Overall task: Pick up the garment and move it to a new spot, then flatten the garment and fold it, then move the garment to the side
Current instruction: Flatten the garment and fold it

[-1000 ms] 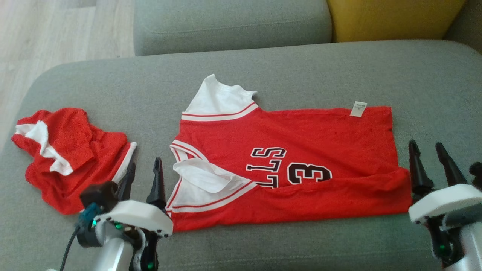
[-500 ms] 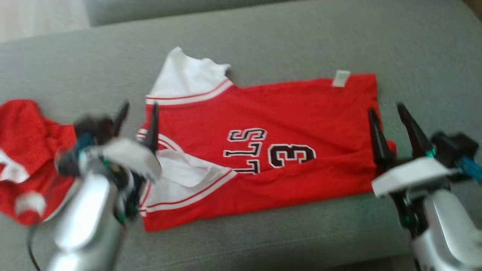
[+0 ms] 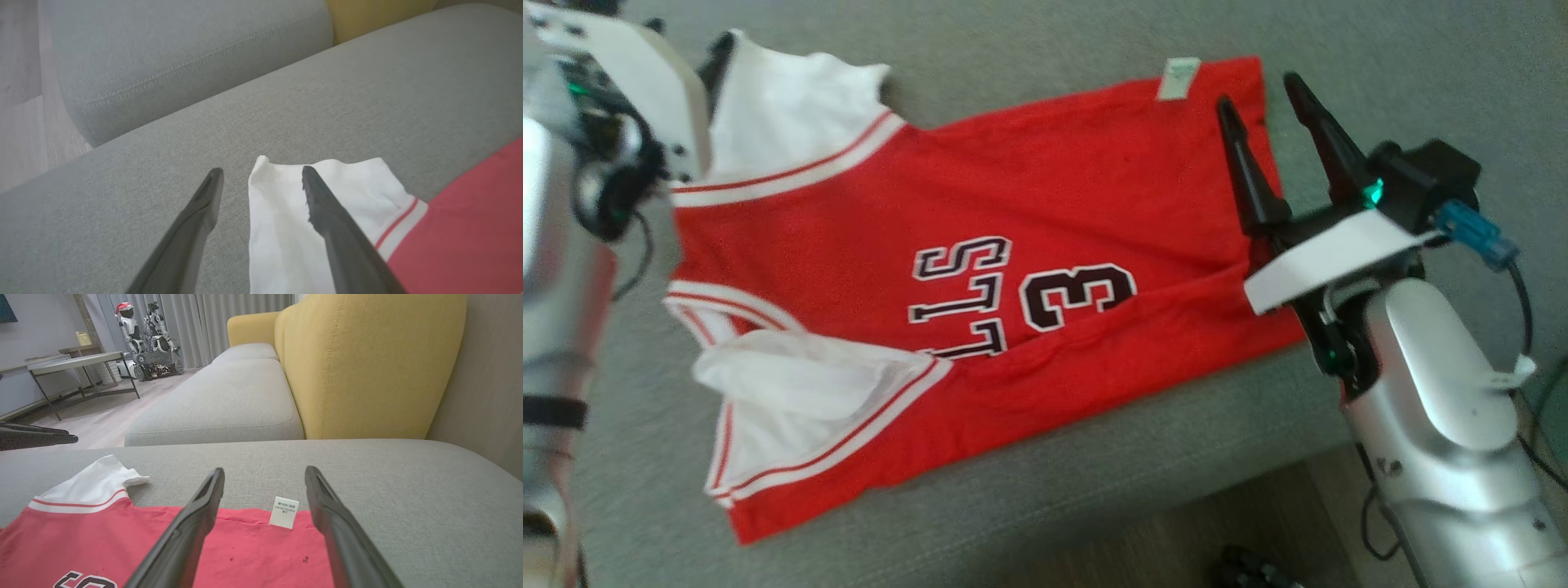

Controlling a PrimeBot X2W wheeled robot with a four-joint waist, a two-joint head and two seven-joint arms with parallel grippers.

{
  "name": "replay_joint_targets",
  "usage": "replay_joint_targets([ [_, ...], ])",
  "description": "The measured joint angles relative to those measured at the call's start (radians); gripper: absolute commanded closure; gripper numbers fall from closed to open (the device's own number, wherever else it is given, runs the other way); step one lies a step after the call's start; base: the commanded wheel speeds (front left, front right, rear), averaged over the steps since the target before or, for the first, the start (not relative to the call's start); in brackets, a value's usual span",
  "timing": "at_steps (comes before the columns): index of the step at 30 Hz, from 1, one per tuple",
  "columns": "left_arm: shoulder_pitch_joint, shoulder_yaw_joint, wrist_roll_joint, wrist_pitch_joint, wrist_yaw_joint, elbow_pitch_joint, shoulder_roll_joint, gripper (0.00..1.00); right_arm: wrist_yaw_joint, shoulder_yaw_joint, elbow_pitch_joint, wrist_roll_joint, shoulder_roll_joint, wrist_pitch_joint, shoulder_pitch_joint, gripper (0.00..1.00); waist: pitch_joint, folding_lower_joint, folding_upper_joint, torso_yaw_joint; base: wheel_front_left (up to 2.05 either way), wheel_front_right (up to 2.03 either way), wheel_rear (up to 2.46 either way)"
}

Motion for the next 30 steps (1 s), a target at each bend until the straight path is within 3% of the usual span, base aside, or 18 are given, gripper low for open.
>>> replay_joint_targets([
  [5,-0.074,-0.039,0.012,0.077,-0.003,0.081,0.032,0.0,0.0,0.031,0.034,0.01,0.009,-0.023,-0.052,0.0,0.061,-0.0001,0.0,-0.051,0.0,0.0,0.0],
  [14,-0.135,-0.083,0.034,0.08,-0.005,0.184,0.041,0.0,0.0,0.054,0.086,0.021,0.016,-0.055,-0.091,0.0,0.109,-0.0002,0.0,-0.101,0.0,0.0,0.0],
  [15,-0.14,-0.083,0.028,0.08,-0.005,0.195,0.04,0.75,0.0,0.054,0.093,0.021,0.016,-0.057,-0.092,0.0,0.109,-0.0002,0.0,-0.101,0.0,0.0,0.0],
  [16,-0.143,-0.083,0.021,0.08,-0.005,0.202,0.04,1.0,0.0,0.054,0.1,0.021,0.016,-0.057,-0.093,0.0,0.109,-0.0003,0.0,-0.1,0.0,0.0,0.0],
  [24,-0.147,-0.093,-0.026,-0.014,-0.011,0.191,0.007,1.0,0.0,0.015,0.158,0.108,-0.028,-0.004,-0.142,0.0,0.097,-0.0003,0.0,-0.042,0.0,0.0,0.0],
  [30,-0.144,-0.143,-0.058,-0.109,-0.012,0.085,-0.036,1.0,0.0,0.036,0.292,0.129,-0.192,0.116,-0.227,0.0,0.086,-0.0003,0.0,0.064,0.0,0.0,0.0],
])
